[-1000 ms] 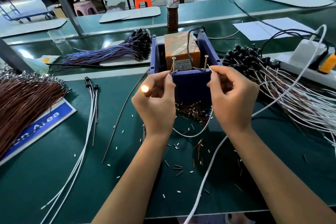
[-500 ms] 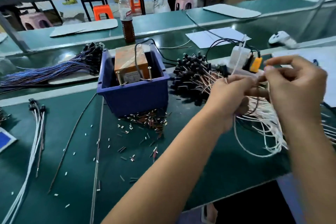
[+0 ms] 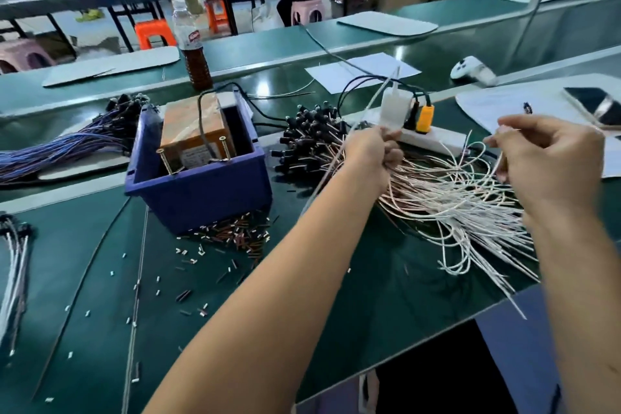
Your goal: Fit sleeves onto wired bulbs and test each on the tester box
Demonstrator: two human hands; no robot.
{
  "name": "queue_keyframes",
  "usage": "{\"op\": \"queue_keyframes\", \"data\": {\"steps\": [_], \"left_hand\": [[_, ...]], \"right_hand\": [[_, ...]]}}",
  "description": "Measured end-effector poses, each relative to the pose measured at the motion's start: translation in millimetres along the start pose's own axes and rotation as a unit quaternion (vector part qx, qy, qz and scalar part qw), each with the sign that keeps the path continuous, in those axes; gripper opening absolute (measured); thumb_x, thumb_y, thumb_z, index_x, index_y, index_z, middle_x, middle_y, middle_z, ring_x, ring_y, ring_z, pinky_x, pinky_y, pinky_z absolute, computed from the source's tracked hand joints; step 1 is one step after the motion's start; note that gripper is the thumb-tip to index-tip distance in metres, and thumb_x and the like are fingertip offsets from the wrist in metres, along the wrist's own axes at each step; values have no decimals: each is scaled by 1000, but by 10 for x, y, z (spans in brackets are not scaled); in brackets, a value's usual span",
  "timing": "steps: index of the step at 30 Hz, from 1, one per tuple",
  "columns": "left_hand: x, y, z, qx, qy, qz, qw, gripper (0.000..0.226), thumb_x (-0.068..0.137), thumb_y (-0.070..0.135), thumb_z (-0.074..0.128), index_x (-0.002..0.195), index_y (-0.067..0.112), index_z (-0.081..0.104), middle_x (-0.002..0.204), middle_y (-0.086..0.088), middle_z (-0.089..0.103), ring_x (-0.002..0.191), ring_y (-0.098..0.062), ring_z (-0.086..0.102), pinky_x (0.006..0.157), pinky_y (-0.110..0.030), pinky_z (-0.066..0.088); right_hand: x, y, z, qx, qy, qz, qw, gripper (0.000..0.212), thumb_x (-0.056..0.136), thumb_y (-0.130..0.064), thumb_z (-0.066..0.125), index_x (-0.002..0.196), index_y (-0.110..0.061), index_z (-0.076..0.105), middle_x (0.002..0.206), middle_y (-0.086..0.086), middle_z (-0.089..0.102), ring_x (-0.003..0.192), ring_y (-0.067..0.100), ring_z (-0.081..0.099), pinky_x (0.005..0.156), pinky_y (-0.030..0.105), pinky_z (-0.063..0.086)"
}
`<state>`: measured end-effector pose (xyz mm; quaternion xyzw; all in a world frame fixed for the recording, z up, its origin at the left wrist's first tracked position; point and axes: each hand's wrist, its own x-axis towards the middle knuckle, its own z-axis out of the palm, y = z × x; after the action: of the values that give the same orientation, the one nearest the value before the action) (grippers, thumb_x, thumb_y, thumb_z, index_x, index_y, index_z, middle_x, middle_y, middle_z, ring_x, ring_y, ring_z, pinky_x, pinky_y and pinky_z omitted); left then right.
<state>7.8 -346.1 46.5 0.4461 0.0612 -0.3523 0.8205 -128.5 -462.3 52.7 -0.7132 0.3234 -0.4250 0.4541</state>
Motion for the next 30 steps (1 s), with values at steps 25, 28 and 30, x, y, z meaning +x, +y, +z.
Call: {"op": "queue_keyframes", "data": {"steps": [25, 28, 30], "left_hand": [[113, 312, -522, 490, 293, 365, 736, 30, 102, 30, 63, 125, 12, 59, 120, -9, 62, 116, -26, 57, 106, -35, 43], [49, 186, -593, 552, 287, 335, 707, 72, 95, 31, 74, 151, 9, 35, 139, -15, 41, 129, -31, 42, 113, -38, 35], [-12, 109, -627, 587, 263, 327, 692, 80, 95, 19, 72, 159, 10, 24, 144, -14, 31, 133, -32, 38, 116, -38, 32]], "right_hand": [[-413, -129, 1053, -313, -114, -233, 914, 13, 92, -27, 76, 101, -20, 83, 95, 12, 78, 90, 37, 70, 75, 37, 55], [-464, -45, 1176, -385, -141, -190, 892, 17, 93, -32, 73, 102, -19, 81, 97, 11, 75, 96, 36, 69, 80, 39, 55], [-491, -6, 1218, -382, -149, -173, 896, 15, 91, -31, 75, 98, -19, 80, 94, 12, 75, 95, 36, 69, 81, 40, 55]]}}
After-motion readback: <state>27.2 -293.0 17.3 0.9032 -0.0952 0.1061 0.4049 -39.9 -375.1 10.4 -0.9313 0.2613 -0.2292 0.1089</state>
